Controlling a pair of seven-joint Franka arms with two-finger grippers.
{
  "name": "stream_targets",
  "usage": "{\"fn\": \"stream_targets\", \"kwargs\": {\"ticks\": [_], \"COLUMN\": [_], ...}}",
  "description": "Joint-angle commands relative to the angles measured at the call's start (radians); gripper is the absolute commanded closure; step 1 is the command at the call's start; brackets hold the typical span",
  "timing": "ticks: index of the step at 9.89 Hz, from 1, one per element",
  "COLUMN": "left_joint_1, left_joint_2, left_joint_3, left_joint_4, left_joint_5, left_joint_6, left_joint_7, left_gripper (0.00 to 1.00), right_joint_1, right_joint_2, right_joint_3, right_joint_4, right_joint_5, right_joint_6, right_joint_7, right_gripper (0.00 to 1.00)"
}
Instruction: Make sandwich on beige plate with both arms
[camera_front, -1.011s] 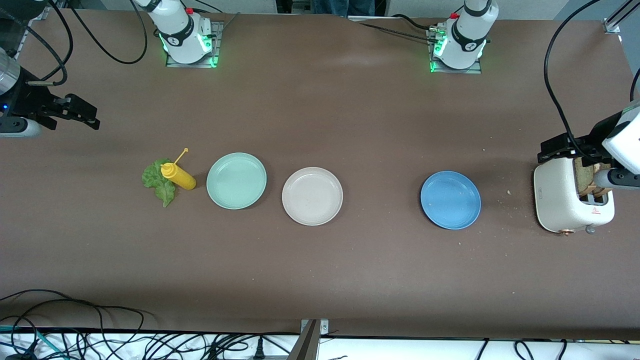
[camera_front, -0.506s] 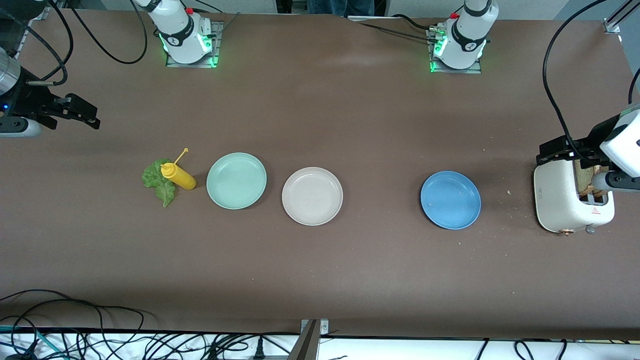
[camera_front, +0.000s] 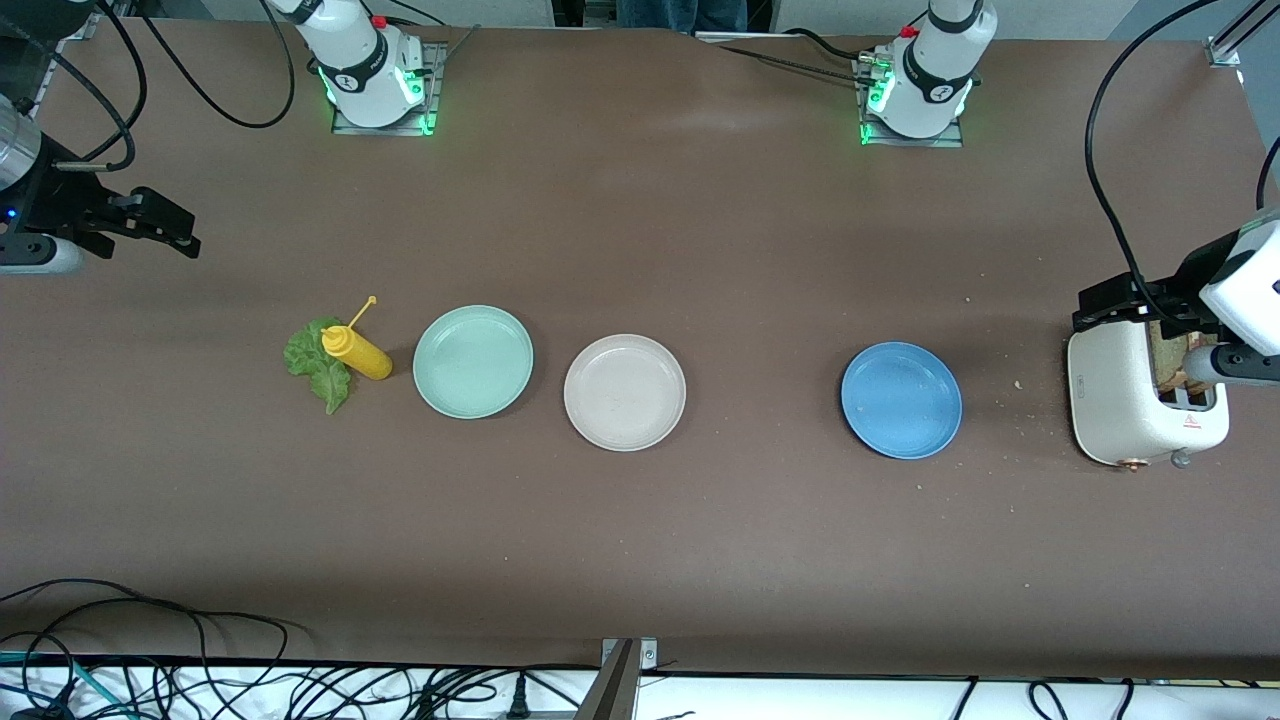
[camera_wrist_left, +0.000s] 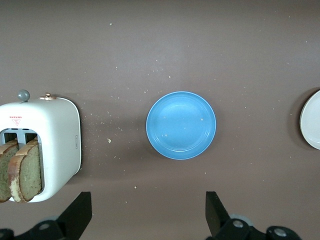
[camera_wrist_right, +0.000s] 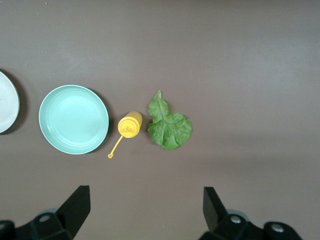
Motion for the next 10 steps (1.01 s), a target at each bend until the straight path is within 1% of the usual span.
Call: {"fn": "stream_targets", "kwargs": {"ticks": [1, 5, 6, 10], "left_joint_1": [0.001, -0.001, 0.004, 0.004], "left_joint_2": [-0.008, -0.008, -0.006, -0.001], "left_joint_3": [0.001, 0.0, 0.001, 0.001], "left_joint_4": [-0.013, -0.016, -0.016, -0.016], "left_joint_5": [-0.017, -0.02, -0.049, -0.049], "left_joint_6": [0.013, 0.017, 0.017, 0.02], "left_joint_7": [0.007, 0.008, 0.016, 0.025], "left_gripper": [0.0, 0.0, 0.0, 0.0], "right_joint_1": [0.001, 0.001, 0.001, 0.001], "right_joint_2": [-0.005, -0.005, -0.005, -0.005], "right_joint_3": [-0.003, -0.003, -0.003, -0.003], "right_joint_4": [0.004, 0.004, 0.004, 0.004], "right_joint_5": [0.017, 0.017, 0.017, 0.017], "right_joint_6": [-0.013, -0.013, -0.014, -0.013], "right_joint_7": [0.008, 0.008, 0.008, 0.008], "right_gripper": [0.0, 0.0, 0.0, 0.0]}}
